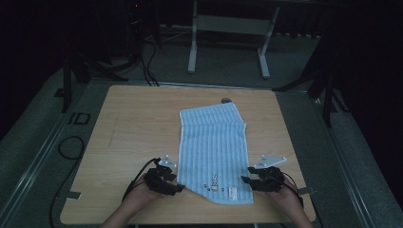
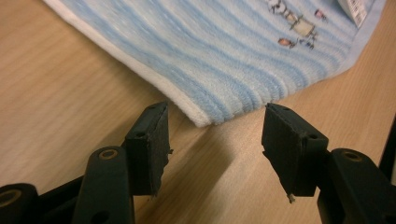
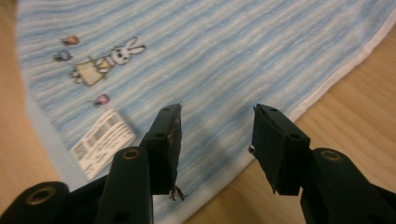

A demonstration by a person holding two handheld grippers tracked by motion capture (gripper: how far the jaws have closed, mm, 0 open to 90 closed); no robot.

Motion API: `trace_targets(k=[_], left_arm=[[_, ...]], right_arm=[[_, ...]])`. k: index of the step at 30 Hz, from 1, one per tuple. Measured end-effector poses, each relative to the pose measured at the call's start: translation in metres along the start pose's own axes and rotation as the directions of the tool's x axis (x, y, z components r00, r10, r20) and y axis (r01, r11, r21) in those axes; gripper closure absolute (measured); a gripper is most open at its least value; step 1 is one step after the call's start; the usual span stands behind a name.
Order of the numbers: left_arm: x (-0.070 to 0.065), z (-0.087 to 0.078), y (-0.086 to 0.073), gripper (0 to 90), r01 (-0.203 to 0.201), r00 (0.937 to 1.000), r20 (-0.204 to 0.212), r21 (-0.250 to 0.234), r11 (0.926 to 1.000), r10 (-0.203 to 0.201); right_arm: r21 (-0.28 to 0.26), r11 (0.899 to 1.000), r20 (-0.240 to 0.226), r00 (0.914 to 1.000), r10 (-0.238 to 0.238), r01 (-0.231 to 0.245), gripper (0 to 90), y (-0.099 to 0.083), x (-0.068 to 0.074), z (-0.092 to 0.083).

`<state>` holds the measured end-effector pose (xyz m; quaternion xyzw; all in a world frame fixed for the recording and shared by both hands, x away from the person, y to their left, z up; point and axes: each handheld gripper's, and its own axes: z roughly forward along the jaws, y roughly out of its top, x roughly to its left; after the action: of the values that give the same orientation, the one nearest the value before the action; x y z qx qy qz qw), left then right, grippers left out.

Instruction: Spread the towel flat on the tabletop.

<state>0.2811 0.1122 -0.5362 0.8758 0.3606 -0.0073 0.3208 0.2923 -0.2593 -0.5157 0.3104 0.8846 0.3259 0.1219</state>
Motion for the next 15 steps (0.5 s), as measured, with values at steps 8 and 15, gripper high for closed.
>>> trace_targets(k=[8,15], left_arm=[[-0.010,0.002,0.016,81.2,-0.049,0.9985,0.021,-0.057,0.9972,0.050],[-0.021,-0.031,0.028,82.5,0.026,0.9840,0.178,-0.156,0.9874,0.002]], right_arm=[[-0.006,1.000,0.003,0.9999,0.010,-0.010,52.2,-0.003,-0.002,0.000],[-0.016,1.000,0.010,0.9999,0.013,-0.013,52.3,-0.003,-0.004,-0.003]])
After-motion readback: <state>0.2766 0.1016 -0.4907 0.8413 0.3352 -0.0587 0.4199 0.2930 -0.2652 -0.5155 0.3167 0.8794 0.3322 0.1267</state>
